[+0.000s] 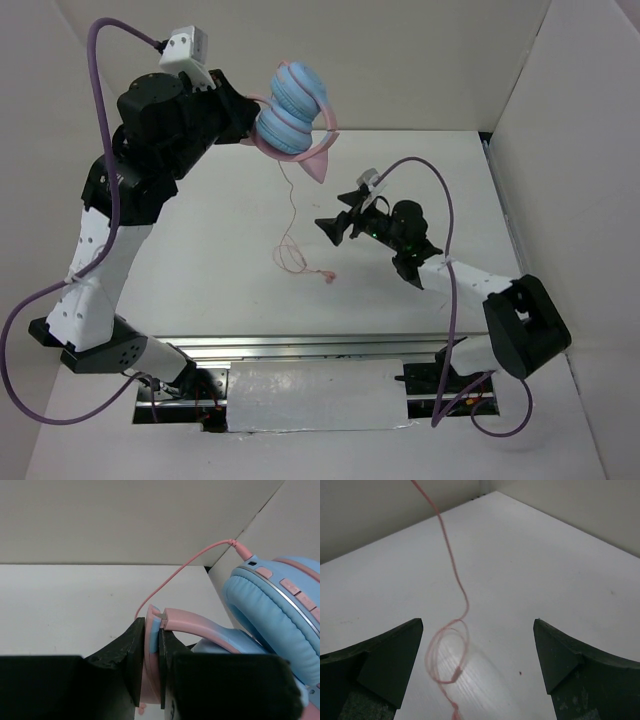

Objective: Wrap the headphones

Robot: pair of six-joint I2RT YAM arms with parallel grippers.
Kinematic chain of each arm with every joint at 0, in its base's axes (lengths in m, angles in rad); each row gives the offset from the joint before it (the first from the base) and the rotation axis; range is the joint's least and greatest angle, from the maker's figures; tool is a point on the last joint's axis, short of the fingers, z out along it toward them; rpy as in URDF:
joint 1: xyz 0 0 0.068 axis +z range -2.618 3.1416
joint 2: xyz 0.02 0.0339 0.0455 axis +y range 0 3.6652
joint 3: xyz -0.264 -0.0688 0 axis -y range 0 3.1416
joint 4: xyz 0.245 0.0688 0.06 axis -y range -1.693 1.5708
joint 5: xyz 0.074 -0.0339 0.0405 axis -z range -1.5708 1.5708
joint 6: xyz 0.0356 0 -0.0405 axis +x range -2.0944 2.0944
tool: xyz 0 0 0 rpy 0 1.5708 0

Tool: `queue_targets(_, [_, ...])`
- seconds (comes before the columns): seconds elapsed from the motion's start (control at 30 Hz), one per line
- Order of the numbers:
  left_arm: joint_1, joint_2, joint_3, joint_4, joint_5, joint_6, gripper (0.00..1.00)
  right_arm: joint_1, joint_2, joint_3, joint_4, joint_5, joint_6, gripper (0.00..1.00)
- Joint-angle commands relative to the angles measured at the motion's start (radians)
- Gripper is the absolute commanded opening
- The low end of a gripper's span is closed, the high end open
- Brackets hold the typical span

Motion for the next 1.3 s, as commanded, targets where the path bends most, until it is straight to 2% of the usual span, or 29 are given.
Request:
queue_targets(0.0, [0.003, -0.027, 0.03, 0.065, -0.021, 0.01, 0.0, 0.077, 0.057, 0.06, 0.202, -0.079, 0.022, 1.0])
queue_targets(0.13, [0.003, -0.02, 0.057, 0.046, -0.013, 0.001, 0.0, 0.171, 0.209, 0.086, 0.355, -0.022, 0.042, 1.0])
queue_targets(0.27, [0.003, -0.028, 0.065, 0.039, -0.013, -0.009, 0.0, 0.213, 0.375, 0.204, 0.54, -0.04, 0.116, 1.0])
queue_targets(0.33, [0.002, -0.036, 0.065, 0.039, -0.019, -0.009, 0.0, 0.239, 0.465, 0.258, 0.571, 0.009, 0.136, 1.0])
queue_targets(0.4, [0.003, -0.049, 0.07, 0.037, -0.019, -0.012, 0.0, 0.25, 0.513, 0.339, 0.56, 0.125, 0.146, 1.0])
queue_targets(0.5, [0.003, -0.074, 0.073, 0.043, -0.027, -0.012, 0.0, 0.242, 0.576, 0.387, 0.57, 0.129, 0.191, 1.0])
queue_targets(0.6, [0.003, -0.092, 0.077, 0.039, -0.054, -0.006, 0.0, 0.268, 0.527, 0.289, 0.573, 0.136, 0.132, 1.0])
queue_targets(0.73, [0.003, -0.138, 0.001, 0.06, -0.105, -0.001, 0.0, 0.329, 0.342, 0.086, 0.556, 0.148, 0.015, 1.0])
queue_targets(0.8, [0.003, -0.169, -0.057, 0.081, -0.114, -0.001, 0.0, 0.337, 0.207, 0.03, 0.481, 0.149, -0.011, 1.0])
queue_targets(0.93, [0.003, -0.185, -0.061, 0.072, -0.153, -0.005, 0.0, 0.339, 0.003, -0.082, 0.303, 0.121, 0.002, 1.0])
queue_targets(1.0, [0.003, -0.192, -0.064, 0.077, -0.153, -0.007, 0.0, 0.348, -0.08, -0.098, 0.188, 0.157, -0.005, 1.0])
queue_targets(1.13, [0.003, -0.203, -0.073, 0.086, -0.136, -0.01, 0.0, 0.328, -0.082, -0.093, 0.111, 0.288, 0.002, 1.0])
queue_targets(1.27, [0.003, -0.191, -0.026, 0.068, -0.125, -0.01, 0.0, 0.262, 0.043, -0.006, 0.073, 0.271, 0.018, 1.0])
